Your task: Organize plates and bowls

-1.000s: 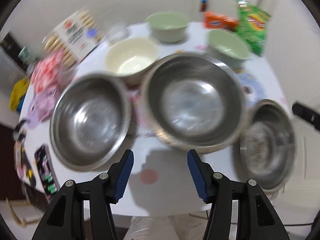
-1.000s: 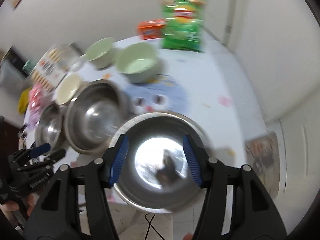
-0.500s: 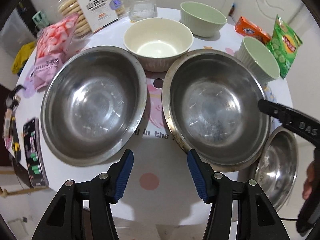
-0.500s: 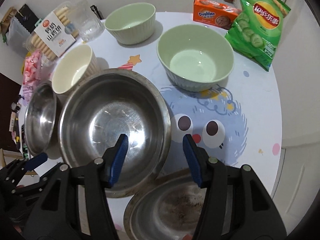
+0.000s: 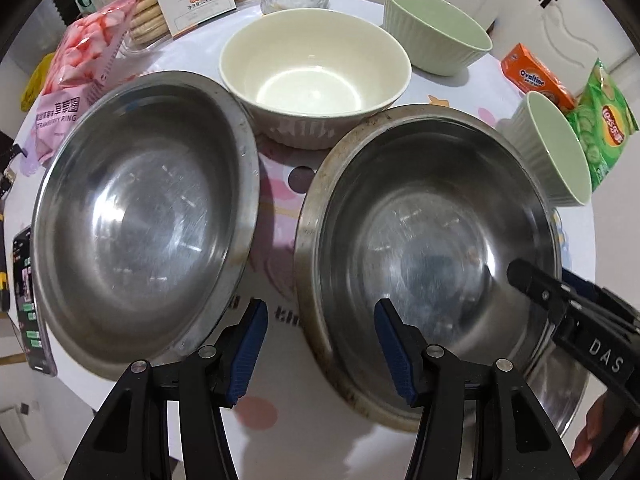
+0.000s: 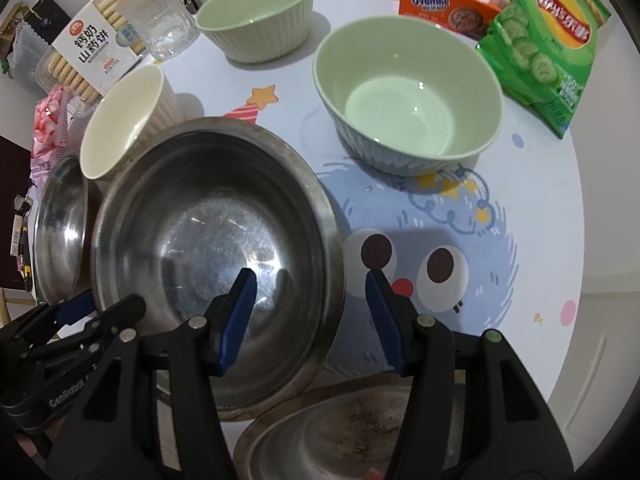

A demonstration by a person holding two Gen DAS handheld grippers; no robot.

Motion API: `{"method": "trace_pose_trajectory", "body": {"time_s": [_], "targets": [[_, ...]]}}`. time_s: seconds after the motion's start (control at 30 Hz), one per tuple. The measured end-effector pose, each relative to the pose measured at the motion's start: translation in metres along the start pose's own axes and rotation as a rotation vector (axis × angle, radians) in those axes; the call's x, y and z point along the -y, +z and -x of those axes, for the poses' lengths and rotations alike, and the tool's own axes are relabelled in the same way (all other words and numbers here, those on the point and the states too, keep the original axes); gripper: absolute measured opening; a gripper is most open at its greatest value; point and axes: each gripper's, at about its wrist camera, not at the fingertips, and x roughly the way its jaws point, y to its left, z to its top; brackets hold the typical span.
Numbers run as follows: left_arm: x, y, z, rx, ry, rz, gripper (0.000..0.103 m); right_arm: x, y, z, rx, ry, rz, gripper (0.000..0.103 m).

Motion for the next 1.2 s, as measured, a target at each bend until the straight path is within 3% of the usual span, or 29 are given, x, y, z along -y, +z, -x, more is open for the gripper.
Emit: {"method": "trace_pose_trajectory", "body": {"time_s": [0.13, 0.17, 0.27, 0.37, 0.9, 1.2], "targets": [[0.008, 0.004, -0.006, -0.005, 0.017, -0.013, 0.035, 0.004, 0.003, -0.009, -0.019, 0.017, -0.025, 0.057], [0.009, 0.005, -0.008, -0.007, 0.019, -0.017, 0.028, 0.005, 0.004, -0.01, -0.024, 0.021, -0.03, 0.053], [0.012, 0.006, -0.011, -0.011, 0.032, -0.014, 0.024, 0.005, 0.006, -0.015, -0.044, 0.038, -0.037, 0.023], [0.012, 0.009, -0.013, -0.015, 0.027, -0.004, 0.021, 0.008, 0.006, -0.017, -0.051, 0.028, -0.042, 0.017], [0.005, 0.012, 0.021, 0.048, 0.015, -0.026, 0.018, 0.016, 0.005, 0.007, 0.002, 0.063, -0.093, 0.016], [0.018, 0.006, 0.073, 0.113, 0.012, -0.109, 0.018, 0.01, -0.009, 0.051, 0.076, 0.065, -0.117, 0.016]]}}
